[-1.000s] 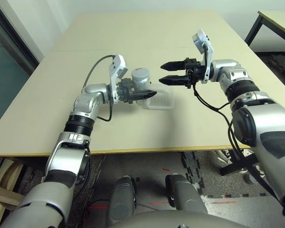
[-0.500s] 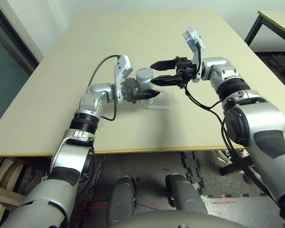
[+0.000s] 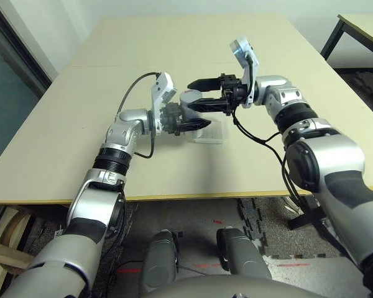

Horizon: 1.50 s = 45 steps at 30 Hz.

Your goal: Pour the medicine from the bottle into the box.

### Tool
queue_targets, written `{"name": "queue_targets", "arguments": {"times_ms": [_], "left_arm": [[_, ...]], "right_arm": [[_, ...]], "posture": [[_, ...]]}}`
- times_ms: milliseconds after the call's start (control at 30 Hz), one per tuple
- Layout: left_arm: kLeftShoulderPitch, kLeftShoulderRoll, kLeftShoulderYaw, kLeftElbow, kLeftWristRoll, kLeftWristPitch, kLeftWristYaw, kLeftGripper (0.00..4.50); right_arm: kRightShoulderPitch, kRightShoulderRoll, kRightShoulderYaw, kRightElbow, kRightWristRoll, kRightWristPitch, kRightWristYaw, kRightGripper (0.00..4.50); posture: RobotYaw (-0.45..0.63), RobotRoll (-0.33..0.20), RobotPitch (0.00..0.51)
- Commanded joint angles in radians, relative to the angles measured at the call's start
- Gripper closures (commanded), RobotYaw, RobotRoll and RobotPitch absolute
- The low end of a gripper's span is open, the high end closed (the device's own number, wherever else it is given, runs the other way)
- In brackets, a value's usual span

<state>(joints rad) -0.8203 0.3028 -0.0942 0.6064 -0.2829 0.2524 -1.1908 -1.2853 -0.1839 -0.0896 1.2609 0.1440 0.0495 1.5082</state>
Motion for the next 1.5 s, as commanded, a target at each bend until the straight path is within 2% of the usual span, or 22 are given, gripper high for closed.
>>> {"name": "queue_targets", "arguments": {"times_ms": [33,400,1100,1500], "left_arm": [[-0.013,-0.004,-0.007,-0.018,0.004,0.008,-0.007,1.82],[-0.004,-0.001,-0.004,-0.046,-0.004,0.026,-0.015,1.82],[0.003,0.020,0.005,-0.048,-0.008,0.031,-0.023,1.82],[-0.002,0.021,0.010,-0.029,0.001,0.024,-0.028,1.82]], "right_arm": [[-0.015,0.005,-0.002,-0.006,-0.005,-0.017,-0.020,0.00],[-0.008,-0.003,0.005,0.005,-0.024,-0.040,-0.069,0.00],[0.018,-0.133,-0.002,0.034,-0.052,-0.033,-0.107,0.00],[0.043,-0.167,0.000,0.045,-0.070,-0.026,-0.102,0.00]], "posture": [[-0.17,0.000,0.063],[-0.16,0.000,0.057],[-0.16,0.000,0.049],[-0.17,0.000,0.052]]}}
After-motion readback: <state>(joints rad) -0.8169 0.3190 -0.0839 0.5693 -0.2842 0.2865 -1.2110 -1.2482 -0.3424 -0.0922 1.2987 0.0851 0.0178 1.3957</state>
